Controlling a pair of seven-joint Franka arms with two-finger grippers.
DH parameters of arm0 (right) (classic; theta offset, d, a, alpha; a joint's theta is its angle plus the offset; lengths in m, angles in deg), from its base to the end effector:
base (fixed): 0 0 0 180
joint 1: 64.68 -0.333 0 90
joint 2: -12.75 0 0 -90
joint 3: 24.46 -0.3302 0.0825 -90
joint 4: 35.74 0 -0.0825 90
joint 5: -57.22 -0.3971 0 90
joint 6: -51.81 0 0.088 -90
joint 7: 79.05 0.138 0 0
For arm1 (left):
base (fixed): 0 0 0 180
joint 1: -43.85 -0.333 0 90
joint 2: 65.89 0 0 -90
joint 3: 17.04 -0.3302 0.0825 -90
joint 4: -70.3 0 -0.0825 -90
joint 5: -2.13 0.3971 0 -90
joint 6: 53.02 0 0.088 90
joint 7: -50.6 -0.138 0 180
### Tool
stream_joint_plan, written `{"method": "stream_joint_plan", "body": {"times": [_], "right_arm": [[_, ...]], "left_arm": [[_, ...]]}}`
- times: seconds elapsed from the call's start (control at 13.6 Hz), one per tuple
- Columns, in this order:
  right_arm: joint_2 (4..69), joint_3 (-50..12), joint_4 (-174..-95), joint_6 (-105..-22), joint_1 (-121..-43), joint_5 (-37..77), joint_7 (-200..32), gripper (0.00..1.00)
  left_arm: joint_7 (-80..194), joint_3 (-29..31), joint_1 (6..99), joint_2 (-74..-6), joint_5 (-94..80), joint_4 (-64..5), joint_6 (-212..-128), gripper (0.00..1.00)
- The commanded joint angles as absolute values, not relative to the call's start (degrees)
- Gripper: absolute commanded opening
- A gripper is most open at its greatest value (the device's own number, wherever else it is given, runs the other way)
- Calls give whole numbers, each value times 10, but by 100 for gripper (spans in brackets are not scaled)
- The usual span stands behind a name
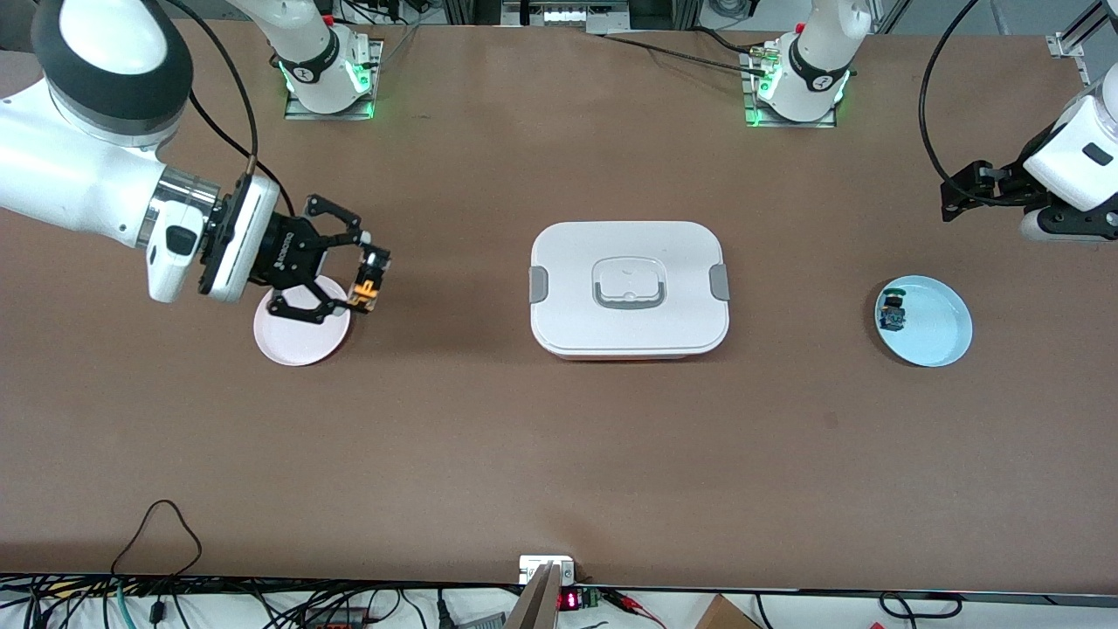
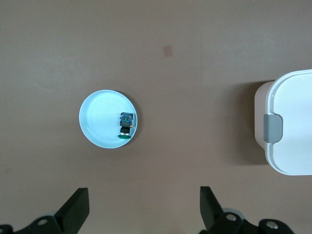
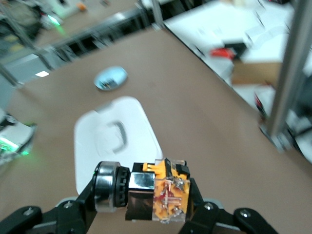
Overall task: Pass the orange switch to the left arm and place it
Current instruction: 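Lift the orange switch with the right gripper and carry it over the box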
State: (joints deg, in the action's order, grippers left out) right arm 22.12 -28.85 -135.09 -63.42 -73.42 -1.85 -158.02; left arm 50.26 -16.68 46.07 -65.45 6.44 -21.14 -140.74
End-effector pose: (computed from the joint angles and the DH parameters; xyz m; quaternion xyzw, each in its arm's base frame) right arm 0.6209 0.2188 0.5103 -0.7341 -0.4948 -0.2923 0.3618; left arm 0.5623 -0.0147 0.5884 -0.9983 0.0253 0.0355 0.0383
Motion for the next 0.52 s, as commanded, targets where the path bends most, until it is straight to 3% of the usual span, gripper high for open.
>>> {"method": "stream_joint_plan", "body": {"times": [0.0, 0.44], "right_arm": [[226, -291, -1350, -590, -753, -110, -1686, 0], [261, -291, -1351, -572, -805, -262, -1824, 0]], "left_arm": [[509, -167, 460, -657, 56, -206, -1399, 100], [509, -168, 460, -657, 56, -206, -1399, 100]]}}
